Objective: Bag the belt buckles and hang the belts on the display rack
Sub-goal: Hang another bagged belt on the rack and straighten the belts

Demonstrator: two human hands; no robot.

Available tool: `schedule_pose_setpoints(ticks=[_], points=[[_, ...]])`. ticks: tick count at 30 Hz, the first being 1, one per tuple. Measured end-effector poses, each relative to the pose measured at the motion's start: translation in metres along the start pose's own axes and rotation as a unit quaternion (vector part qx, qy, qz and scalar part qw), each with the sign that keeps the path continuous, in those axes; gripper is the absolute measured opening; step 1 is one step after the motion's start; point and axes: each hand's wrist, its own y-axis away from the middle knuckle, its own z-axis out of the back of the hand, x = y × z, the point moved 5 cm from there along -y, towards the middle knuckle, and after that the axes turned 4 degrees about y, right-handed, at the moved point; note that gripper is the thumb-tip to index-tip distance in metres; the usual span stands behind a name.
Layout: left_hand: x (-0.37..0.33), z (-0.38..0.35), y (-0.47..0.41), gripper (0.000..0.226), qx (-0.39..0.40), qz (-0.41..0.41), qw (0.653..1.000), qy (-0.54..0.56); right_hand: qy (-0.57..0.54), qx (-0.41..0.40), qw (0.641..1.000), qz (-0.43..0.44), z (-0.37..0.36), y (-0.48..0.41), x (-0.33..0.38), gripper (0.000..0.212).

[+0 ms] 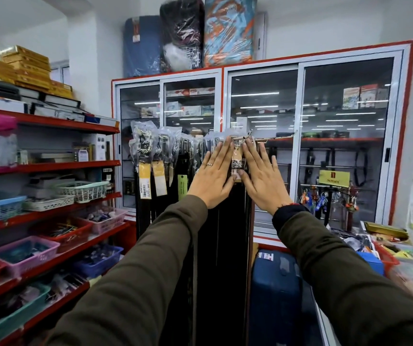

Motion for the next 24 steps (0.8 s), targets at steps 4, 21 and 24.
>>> schedule_pose_setpoints(ticks=[4,21,24], points=[[0.002,0.013,0.008,0.07,-0.019,-0.007,0.999,-0.029,-0.031,-0.059,0.998,0.013,0.001,0.01,0.013,0.064],[0.143,0.113,0.108,0.065,-0.164,0.108,0.981,-0.007,-0.047,-0.135,0.985,0.101,-0.034,-0.042,0.195,0.067],[0.157,0.1,0.108,0.063,-0.105,0.109,0.989,-0.01,-0.008,-0.107,0.99,0.095,-0.049,-0.05,0.203,0.067]])
